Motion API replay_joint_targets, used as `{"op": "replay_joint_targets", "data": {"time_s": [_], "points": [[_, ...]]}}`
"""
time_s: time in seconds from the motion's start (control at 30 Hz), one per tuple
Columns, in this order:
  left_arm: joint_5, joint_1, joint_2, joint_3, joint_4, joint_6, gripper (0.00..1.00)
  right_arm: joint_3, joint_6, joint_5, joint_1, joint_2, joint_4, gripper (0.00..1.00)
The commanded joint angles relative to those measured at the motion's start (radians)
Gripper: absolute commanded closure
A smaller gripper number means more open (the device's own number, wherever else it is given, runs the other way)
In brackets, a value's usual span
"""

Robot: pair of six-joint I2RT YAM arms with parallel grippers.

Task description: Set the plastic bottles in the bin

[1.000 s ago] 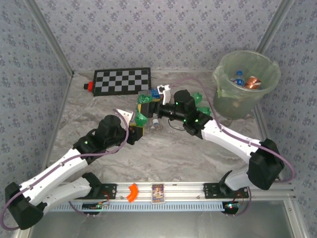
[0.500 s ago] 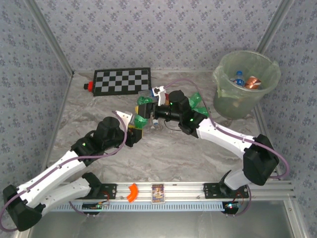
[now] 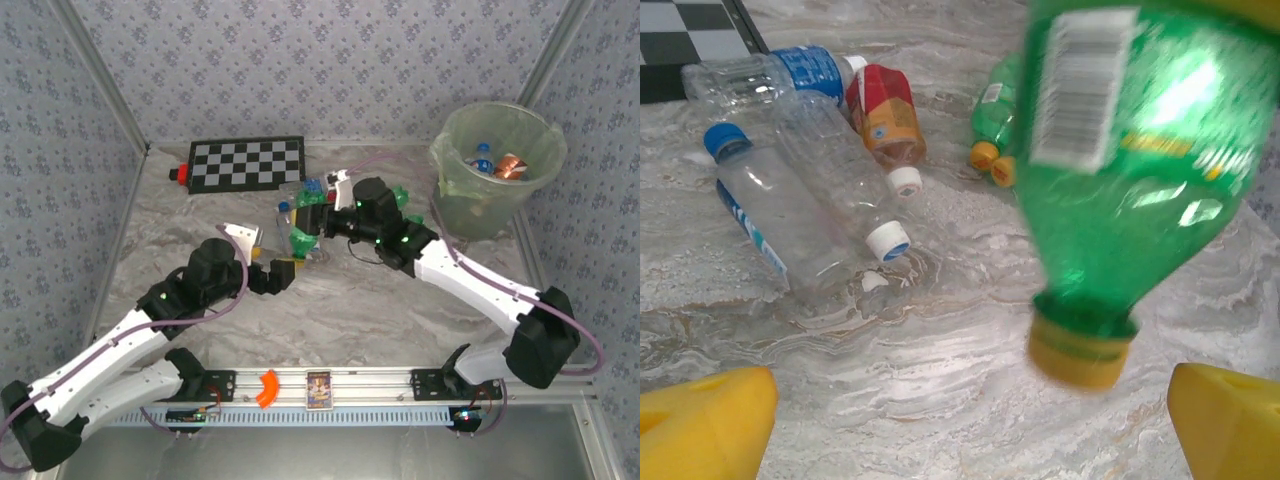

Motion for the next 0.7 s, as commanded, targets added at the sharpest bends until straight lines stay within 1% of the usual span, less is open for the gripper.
{"op": "replay_joint_targets", "data": {"time_s": [0.0,0.03,0.23,0.4,0.53,0.6,0.67], "points": [[-0.044,-0.006,-0.038,-0.018,0.011,-0.033,0.0,0.057,-0.066,0.076,-0.052,-0.084,-0.148,0.45],[-0.047,-0.006,-0.046,-0.024,0.014,-0.038,0.0,0.094,-0.07,0.09,-0.073,-0.097,-0.173,0.46],[-0.045,-0.006,-0.09,-0.059,0.046,-0.057,0.0,0.168,-0.083,0.154,-0.245,-0.175,-0.331,0.48],[-0.043,-0.007,-0.128,-0.096,0.071,-0.057,0.0,0.268,-0.08,0.182,-0.415,-0.207,-0.426,0.48],[-0.023,-0.007,-0.175,-0.134,0.104,-0.079,0.0,0.343,-0.071,0.245,-0.555,-0.218,-0.459,0.47],[-0.003,-0.006,-0.198,-0.155,0.121,-0.09,0.0,0.375,-0.036,0.277,-0.633,-0.214,-0.474,0.49],[-0.002,-0.008,-0.216,-0.164,0.115,-0.099,0.0,0.404,-0.014,0.305,-0.689,-0.2,-0.482,0.49]]}}
